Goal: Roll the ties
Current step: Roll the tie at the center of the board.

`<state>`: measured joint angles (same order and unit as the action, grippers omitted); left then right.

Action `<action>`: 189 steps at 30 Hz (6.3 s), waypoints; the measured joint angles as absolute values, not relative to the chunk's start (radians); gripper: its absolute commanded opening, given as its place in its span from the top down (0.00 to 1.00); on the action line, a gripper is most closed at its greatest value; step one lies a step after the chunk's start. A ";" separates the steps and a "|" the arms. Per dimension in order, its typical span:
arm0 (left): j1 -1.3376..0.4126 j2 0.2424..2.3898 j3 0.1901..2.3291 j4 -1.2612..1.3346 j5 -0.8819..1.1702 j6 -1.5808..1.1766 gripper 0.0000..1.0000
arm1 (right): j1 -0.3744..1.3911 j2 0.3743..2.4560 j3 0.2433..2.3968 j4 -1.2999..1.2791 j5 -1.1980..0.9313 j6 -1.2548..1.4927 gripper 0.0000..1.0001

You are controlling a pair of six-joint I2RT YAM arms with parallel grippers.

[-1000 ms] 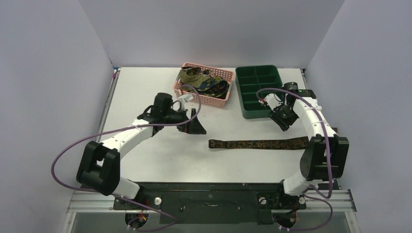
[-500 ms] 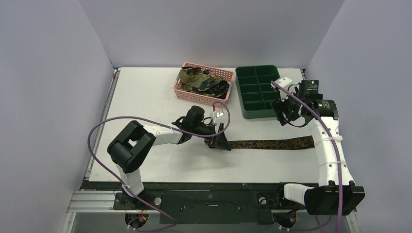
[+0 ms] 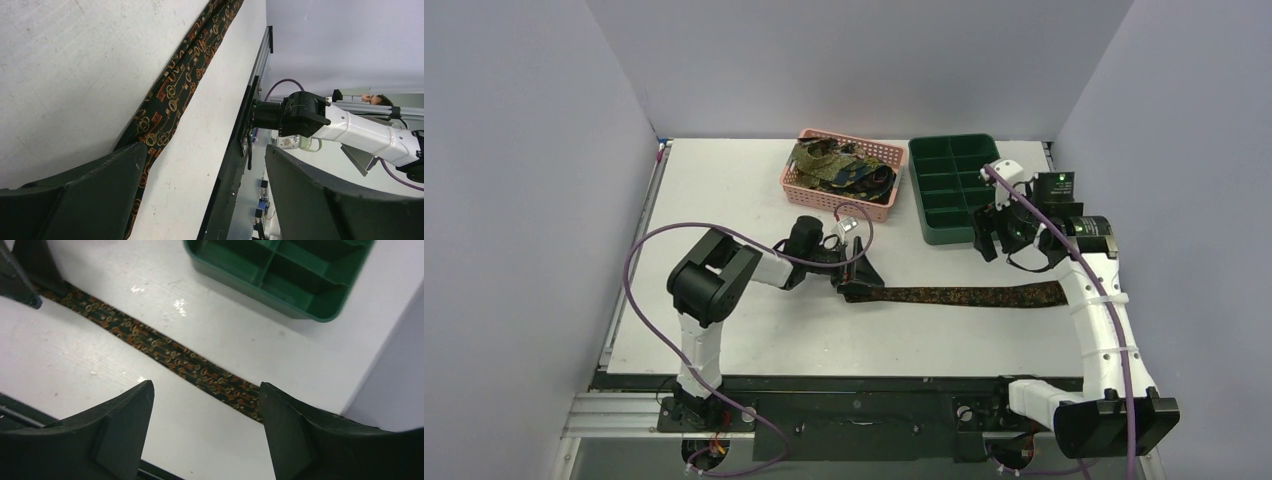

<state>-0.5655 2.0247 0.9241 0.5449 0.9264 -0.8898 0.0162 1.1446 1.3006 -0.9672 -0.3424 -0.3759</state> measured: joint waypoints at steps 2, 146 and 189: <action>-0.559 2.028 0.914 0.566 0.929 -0.901 0.11 | 0.035 1.148 1.277 -0.979 -0.368 -0.360 0.29; -0.468 2.034 0.934 0.394 0.925 -0.810 0.63 | 0.459 1.780 1.123 -0.394 -0.621 0.408 0.67; -0.423 1.663 0.883 0.202 0.830 -0.244 0.18 | 0.484 1.939 1.212 -0.447 -0.590 0.324 1.00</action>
<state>-0.4232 1.6630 0.8829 0.2016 0.8295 -0.2440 0.4835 1.9392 1.2121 -0.4469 -0.5896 0.3237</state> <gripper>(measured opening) 0.803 0.010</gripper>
